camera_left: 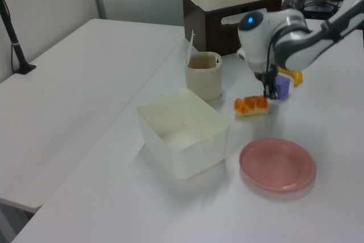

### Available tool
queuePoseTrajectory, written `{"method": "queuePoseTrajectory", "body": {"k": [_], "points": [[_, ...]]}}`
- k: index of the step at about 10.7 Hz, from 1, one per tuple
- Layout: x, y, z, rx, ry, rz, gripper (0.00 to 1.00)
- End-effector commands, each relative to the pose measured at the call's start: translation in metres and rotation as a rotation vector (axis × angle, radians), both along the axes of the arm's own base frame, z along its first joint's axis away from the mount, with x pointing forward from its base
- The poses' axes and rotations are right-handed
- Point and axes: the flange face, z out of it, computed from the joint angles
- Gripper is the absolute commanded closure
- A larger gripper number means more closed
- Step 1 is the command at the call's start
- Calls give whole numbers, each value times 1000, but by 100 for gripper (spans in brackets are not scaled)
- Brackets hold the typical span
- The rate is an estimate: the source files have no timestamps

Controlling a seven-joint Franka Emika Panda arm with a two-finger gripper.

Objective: Grab it up and put it in the trash
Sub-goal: 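Lift the gripper and carry it over the cream trash can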

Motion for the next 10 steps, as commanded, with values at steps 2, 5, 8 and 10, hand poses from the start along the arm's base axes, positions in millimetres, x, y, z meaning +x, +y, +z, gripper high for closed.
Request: {"method": "queuePoseTrajectory", "body": {"k": [2, 5, 8, 10], "points": [[36, -51, 123, 145, -238, -175, 100], [52, -65, 147, 225, -313, -244, 100], [103, -52, 136, 241, -471, -364, 100], [116, -50, 137, 249, -528, -418, 100]]}}
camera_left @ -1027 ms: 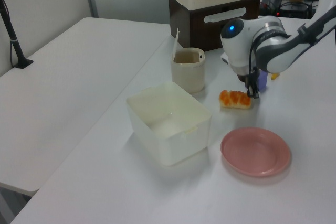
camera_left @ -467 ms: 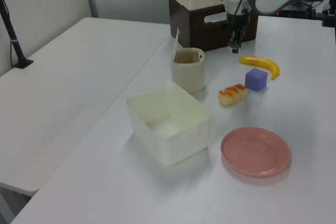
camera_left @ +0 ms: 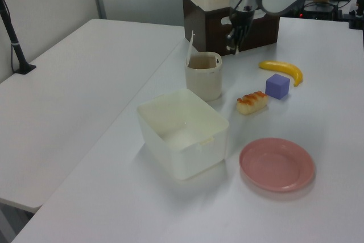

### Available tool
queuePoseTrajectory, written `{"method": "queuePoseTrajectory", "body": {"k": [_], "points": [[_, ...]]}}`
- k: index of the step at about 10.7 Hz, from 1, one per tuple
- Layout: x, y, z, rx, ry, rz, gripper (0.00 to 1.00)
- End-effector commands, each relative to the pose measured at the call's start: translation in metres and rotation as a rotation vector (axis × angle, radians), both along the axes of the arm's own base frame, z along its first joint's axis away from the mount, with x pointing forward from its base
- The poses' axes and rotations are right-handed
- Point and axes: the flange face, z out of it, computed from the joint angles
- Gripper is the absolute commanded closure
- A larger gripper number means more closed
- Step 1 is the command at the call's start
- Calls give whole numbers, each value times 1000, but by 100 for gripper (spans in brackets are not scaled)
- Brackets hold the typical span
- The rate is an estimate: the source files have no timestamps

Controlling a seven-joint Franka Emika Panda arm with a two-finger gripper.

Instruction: Grab it up and put it in the trash

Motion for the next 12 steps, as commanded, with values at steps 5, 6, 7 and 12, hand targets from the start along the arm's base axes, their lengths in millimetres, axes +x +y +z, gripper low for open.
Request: {"method": "queuePoseTrajectory", "body": {"k": [5, 6, 7, 12], "points": [[49, 17, 9, 66, -196, -176, 100], [51, 18, 4, 67, -202, -191, 100], [52, 22, 1, 72, -204, -205, 100], [52, 25, 0, 81, -206, -215, 0]]}}
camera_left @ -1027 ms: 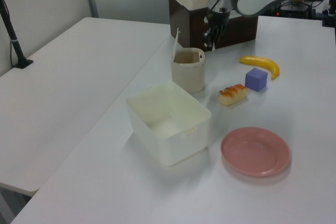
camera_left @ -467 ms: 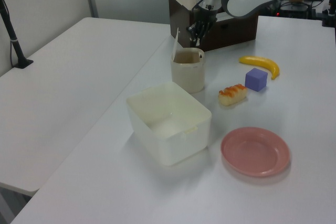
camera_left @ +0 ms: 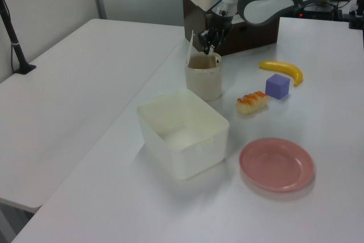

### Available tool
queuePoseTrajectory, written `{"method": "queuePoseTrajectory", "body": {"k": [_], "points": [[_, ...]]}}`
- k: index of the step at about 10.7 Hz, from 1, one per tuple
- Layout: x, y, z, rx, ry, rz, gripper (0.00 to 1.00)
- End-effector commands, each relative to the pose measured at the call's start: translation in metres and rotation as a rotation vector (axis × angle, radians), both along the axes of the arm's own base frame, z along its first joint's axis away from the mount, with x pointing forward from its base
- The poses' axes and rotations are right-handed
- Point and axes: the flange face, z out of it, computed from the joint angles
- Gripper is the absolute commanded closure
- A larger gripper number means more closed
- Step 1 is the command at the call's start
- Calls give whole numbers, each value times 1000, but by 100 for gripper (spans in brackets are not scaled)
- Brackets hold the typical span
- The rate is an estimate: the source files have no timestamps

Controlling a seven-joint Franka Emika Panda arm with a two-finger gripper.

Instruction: Grab it up and put it in the trash

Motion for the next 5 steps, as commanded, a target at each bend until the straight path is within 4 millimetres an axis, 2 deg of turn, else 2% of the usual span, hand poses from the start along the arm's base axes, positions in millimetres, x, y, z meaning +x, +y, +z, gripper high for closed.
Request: {"method": "queuePoseTrajectory", "body": {"k": [1, 3, 4, 5], "points": [[3, 1, 4, 16, -22, -12, 0], [2, 1, 8, 18, -24, -12, 0], [-3, -3, 29, 34, -43, -20, 0], [-18, -34, 62, 60, -53, -70, 0]]}}
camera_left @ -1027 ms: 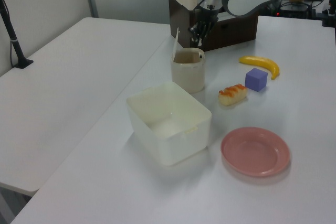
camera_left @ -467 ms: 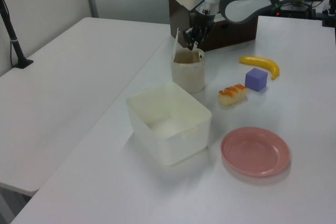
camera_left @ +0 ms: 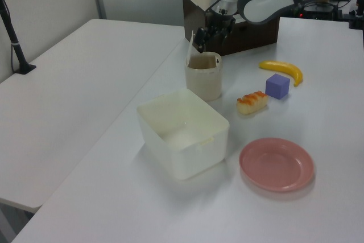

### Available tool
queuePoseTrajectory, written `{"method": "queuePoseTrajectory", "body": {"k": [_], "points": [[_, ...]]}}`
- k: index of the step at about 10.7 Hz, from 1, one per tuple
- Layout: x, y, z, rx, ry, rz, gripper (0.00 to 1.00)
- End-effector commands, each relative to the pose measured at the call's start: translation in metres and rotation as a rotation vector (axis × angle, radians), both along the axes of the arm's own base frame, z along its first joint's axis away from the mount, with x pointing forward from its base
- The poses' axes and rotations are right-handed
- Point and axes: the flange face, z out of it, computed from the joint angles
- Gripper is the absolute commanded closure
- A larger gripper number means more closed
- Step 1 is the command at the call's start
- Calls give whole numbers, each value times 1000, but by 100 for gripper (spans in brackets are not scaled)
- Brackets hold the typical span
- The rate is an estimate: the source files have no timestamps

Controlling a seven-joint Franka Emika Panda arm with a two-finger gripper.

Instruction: Grab it up and put it in the trash

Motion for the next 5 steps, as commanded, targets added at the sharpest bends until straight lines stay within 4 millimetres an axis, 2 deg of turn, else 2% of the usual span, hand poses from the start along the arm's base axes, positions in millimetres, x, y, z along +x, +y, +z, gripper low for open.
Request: {"method": "queuePoseTrajectory", "body": {"k": [1, 2, 4, 5], "points": [[-43, -56, 78, 114, 39, -98, 0], [-67, -68, 106, 164, 89, -44, 0], [-121, -89, 144, 148, 248, 56, 0], [-155, -119, 175, 135, 277, 83, 0]]}}
